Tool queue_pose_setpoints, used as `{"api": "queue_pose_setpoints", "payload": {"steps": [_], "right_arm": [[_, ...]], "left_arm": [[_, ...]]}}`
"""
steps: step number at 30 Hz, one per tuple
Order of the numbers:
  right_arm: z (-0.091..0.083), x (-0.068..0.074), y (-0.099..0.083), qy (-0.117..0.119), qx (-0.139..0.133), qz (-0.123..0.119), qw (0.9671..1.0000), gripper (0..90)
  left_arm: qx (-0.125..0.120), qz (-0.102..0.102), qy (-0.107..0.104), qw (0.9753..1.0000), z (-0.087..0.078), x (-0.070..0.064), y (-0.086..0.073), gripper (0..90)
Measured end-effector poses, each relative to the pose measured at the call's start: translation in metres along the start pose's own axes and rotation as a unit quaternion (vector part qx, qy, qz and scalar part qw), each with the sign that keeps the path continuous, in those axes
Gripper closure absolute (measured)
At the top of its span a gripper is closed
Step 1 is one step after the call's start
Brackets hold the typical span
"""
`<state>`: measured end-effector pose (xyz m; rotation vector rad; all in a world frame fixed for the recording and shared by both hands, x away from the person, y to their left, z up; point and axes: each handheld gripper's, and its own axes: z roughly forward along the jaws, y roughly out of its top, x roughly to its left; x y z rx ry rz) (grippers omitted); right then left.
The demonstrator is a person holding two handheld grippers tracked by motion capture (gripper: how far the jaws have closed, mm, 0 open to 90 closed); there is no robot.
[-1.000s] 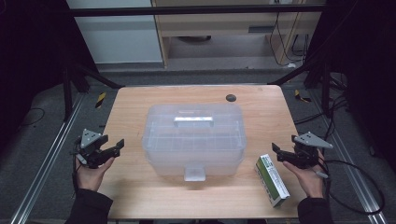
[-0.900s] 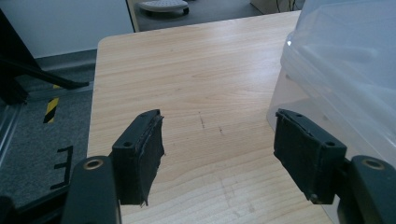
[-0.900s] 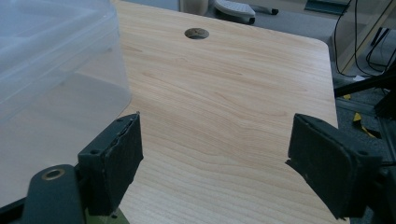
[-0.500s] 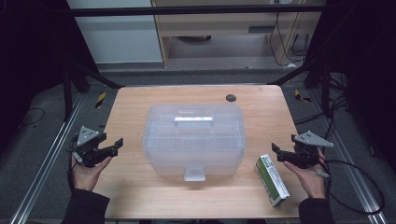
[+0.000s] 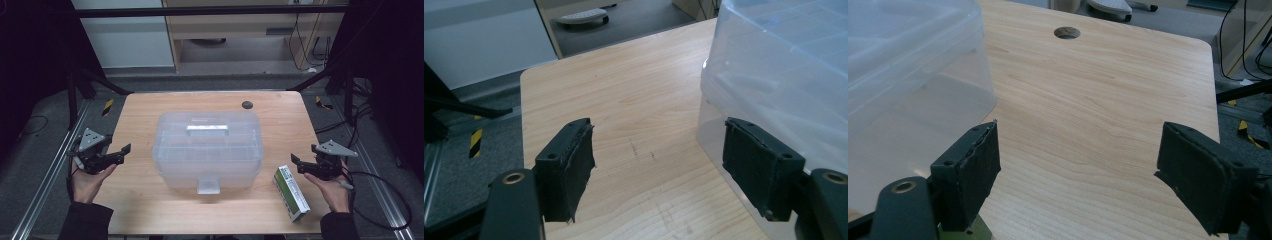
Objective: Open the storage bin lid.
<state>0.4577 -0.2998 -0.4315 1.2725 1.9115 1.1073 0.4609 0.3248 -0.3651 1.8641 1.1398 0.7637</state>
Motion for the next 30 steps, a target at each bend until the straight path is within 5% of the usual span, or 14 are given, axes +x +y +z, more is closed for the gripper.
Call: {"api": "queue_pose_setpoints", "payload": {"steps": [7,14,30], "right_arm": [[-0.001,-0.002,0.0,-0.002,0.002,-0.001,1.0,18.0],[-0.001,-0.002,0.0,-0.002,0.008,-0.007,0.9999,18.0],[-0.001,-0.002,-0.001,-0.001,0.015,-0.007,0.9999,17.8]], "left_arm": [[-0.011,0.018,-0.003,0.9998,-0.003,-0.001,0.015,27.5],[-0.027,0.062,-0.014,0.9976,-0.002,-0.007,0.033,31.8],[-0.027,0.095,-0.058,0.9934,-0.007,-0.011,0.072,35.1]]}}
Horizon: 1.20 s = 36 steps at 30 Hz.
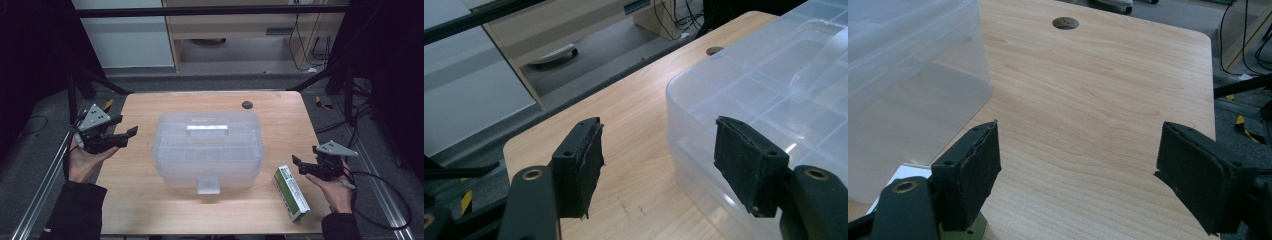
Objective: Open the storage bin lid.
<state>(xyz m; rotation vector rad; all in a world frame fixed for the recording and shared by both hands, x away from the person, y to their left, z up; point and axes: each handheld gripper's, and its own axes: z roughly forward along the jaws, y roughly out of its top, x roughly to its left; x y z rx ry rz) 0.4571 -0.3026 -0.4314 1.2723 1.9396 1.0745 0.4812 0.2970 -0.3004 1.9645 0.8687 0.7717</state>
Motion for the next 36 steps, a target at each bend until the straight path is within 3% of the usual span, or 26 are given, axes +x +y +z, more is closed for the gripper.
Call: {"api": "queue_pose_setpoints", "payload": {"steps": [10,15,20,27,28,31,36], "right_arm": [[0.001,0.0,0.0,0.003,0.005,-0.003,1.0,18.3],[0.002,0.001,0.0,0.004,0.01,0.003,0.9999,19.3],[0.002,0.001,0.0,0.002,0.007,0.003,1.0,20.5],[0.003,0.001,-0.001,0.004,0.01,0.001,0.9999,21.9],[0.003,0.002,-0.001,0.004,0.011,0.001,0.9999,22.0],[0.003,0.002,0.0,0.005,0.01,0.0,0.9999,22.4],[0.003,0.001,0.0,0.006,0.011,0.005,0.9999,22.5]], "left_arm": [[-0.001,0.019,-0.014,0.9997,0.003,-0.006,0.02,33.2],[0.005,0.036,-0.03,0.9989,0.006,-0.01,0.028,32.7],[0.014,0.033,-0.039,0.9986,0.012,-0.013,0.032,32.7],[0.017,0.049,-0.061,0.9968,0.018,-0.022,0.041,32.9],[0.007,0.057,-0.066,0.9962,0.021,-0.023,0.043,32.9],[0.014,0.052,-0.064,0.9965,0.022,-0.028,0.046,33.4],[0.017,0.064,-0.071,0.9952,0.025,-0.031,0.05,35.1]]}}
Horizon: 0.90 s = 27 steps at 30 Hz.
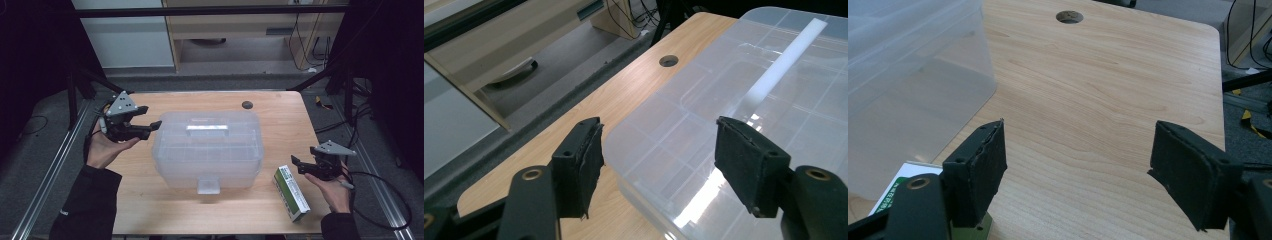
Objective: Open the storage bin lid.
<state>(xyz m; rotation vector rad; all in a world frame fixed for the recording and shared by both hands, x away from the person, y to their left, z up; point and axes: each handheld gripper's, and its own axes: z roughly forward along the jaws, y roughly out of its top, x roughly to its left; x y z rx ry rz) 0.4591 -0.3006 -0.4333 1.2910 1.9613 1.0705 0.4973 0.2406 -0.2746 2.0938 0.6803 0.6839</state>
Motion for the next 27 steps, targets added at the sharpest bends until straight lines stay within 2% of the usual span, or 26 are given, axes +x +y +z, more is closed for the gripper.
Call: {"api": "queue_pose_setpoints", "payload": {"steps": [5,10,17,22,24,25,27], "right_arm": [[-0.001,-0.001,0.0,-0.002,-0.002,0.001,1.0,22.9],[-0.001,-0.001,0.001,-0.001,-0.001,-0.001,1.0,23.0],[-0.001,0.0,0.001,0.001,0.001,-0.003,1.0,23.1],[-0.001,0.0,0.001,0.002,0.002,-0.004,1.0,23.1],[-0.001,0.0,0.001,0.003,0.002,-0.006,1.0,23.1],[-0.001,0.0,0.001,0.003,0.002,-0.006,1.0,23.1],[-0.001,0.0,0.001,0.003,0.003,-0.005,1.0,23.1]], "left_arm": [[0.001,0.012,-0.018,0.9998,0.008,-0.007,0.006,35.9],[0.004,0.019,-0.027,0.9995,0.014,-0.012,0.009,37.1],[0.015,0.041,-0.049,0.9979,0.021,-0.022,0.016,38.4],[0.02,0.053,-0.056,0.9968,0.024,-0.028,0.019,39.7],[0.024,0.06,-0.059,0.9961,0.026,-0.03,0.02,40.1],[0.021,0.073,-0.063,0.9951,0.029,-0.03,0.021,40.3],[0.023,0.073,-0.064,0.995,0.029,-0.032,0.021,40.8]]}}
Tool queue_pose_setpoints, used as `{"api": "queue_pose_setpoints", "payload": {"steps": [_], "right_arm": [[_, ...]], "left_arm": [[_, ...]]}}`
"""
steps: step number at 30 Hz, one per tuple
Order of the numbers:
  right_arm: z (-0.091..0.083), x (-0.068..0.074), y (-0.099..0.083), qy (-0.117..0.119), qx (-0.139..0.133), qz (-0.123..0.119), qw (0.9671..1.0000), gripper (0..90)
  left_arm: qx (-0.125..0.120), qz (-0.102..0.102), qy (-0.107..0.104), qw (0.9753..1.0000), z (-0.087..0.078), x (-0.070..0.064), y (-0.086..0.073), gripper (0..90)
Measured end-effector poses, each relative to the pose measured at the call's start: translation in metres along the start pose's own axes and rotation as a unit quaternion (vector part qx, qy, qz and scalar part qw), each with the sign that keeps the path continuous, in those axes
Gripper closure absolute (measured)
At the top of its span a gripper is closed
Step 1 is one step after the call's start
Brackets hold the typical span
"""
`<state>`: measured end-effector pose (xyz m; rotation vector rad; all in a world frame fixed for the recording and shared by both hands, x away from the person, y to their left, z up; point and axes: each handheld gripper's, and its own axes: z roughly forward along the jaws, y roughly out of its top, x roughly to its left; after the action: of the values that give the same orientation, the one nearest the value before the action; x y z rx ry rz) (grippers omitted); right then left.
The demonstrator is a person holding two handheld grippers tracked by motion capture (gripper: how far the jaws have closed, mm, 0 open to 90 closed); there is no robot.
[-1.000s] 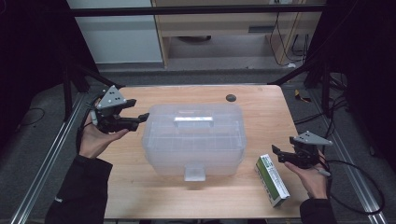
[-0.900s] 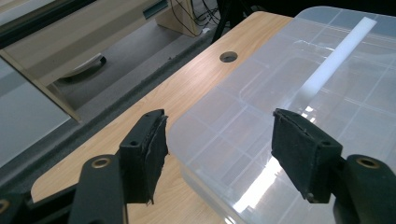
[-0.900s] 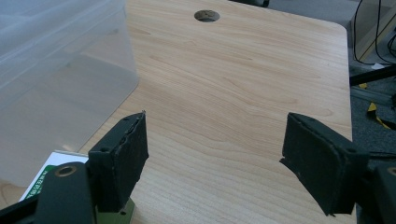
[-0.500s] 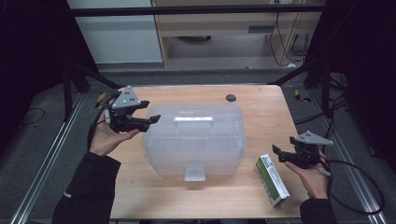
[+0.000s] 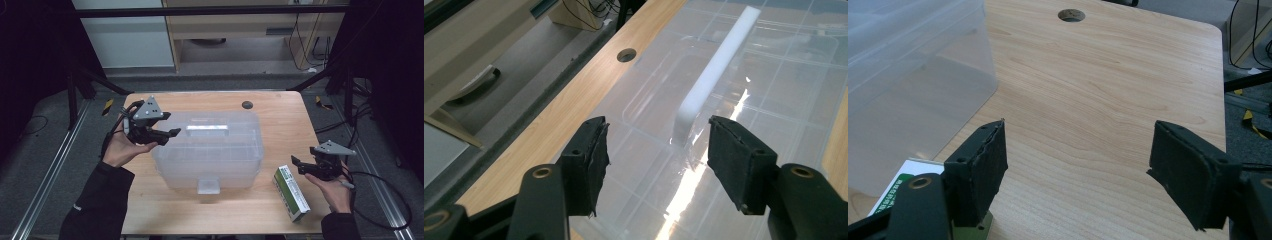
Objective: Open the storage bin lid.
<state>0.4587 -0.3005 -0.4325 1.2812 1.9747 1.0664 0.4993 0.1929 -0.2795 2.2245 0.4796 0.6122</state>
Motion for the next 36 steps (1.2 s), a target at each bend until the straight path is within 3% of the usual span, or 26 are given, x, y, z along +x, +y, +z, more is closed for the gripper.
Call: {"api": "queue_pose_setpoints", "payload": {"steps": [2,18,36], "right_arm": [[0.001,0.0,0.0,0.0,0.002,-0.002,1.0,23.1],[0.003,0.001,-0.002,0.006,0.01,-0.008,0.9999,23.6],[0.005,0.001,-0.002,0.011,0.018,-0.011,0.9997,23.8]], "left_arm": [[0.017,-0.012,-0.001,0.9998,0.001,-0.005,0.001,41.2],[0.034,0.029,-0.026,0.9987,0.021,-0.014,0.009,41.1],[0.065,0.061,-0.025,0.9957,0.043,-0.022,0.015,41.5]]}}
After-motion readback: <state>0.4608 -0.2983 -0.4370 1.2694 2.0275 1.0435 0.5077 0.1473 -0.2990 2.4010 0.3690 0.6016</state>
